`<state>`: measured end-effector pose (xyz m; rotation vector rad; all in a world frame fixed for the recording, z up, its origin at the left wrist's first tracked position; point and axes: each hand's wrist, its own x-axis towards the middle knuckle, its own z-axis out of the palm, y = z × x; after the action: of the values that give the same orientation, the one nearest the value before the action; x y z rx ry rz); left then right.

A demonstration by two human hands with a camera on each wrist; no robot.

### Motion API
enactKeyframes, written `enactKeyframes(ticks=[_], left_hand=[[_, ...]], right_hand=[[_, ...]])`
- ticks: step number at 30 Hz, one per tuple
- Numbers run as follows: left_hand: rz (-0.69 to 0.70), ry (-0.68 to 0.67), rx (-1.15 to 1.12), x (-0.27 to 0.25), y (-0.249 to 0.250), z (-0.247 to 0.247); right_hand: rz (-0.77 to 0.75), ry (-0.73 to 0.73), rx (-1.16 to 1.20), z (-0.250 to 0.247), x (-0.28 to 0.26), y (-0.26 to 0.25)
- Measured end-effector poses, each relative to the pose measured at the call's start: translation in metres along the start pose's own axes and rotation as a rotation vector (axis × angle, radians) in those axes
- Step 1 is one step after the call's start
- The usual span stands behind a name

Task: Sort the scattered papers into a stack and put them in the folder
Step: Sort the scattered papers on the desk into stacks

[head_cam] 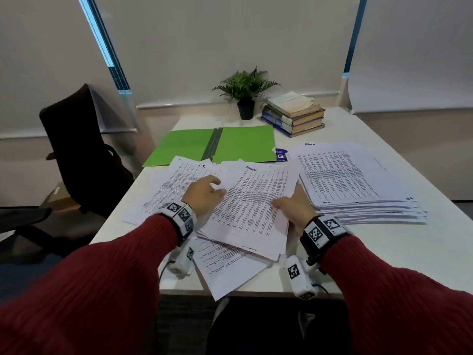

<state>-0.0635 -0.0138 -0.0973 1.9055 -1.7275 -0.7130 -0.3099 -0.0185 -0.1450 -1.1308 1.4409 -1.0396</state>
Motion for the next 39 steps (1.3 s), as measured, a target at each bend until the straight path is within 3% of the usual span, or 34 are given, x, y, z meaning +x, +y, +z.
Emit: enactKeyframes(ticks=[4,7,9,12,16,20,23,29,34,37,39], left_hand=[[-0.147,0.120,0.186,0.014,-0.038,-0.046],[-0.390,0.070,0.504,0.037,-0.091,-0.084],[-0.494,0.000,0.538,0.043,-0.111,-0.095],[-0.461,-0.042,0.589,0.041,-0.119,-0.098],[-0.472,0.023,0.524,0.063,-0.145,-0.095],[-0.462,0.024,0.434,0.045,-0.123,-0.099],[-0.471,0.044,0.375,0.034,-0.111,-0.100],[-0.314,0.383,0.262,0.022,-0.103,-0.102],[-0.142,0.528,0.051,0.012,-0.076,-0.125],[-0.063,0.551,-0.130,0.014,-0.057,-0.124],[-0.044,0.518,-0.256,0.013,-0.039,-0.111]], right_hand=[[-0.001,0.028,-0.032,-0.024,0.015,-0.034],[0.004,0.127,-0.040,-0.062,0.037,-0.055],[0.011,0.161,-0.068,-0.092,0.045,-0.068],[0.065,0.154,-0.208,-0.131,0.058,-0.076],[0.074,0.155,-0.439,-0.164,0.067,-0.073],[0.073,0.265,-0.596,-0.186,0.073,-0.063],[0.035,0.267,-0.737,-0.195,0.079,-0.058],[0.031,0.318,-0.907,-0.205,0.082,-0.044],[0.010,0.477,-1.009,-0.195,0.070,-0.051],[-0.110,0.342,-0.908,-0.169,0.050,-0.062],[-0.166,0.200,-0.683,-0.140,0.030,-0.068]])
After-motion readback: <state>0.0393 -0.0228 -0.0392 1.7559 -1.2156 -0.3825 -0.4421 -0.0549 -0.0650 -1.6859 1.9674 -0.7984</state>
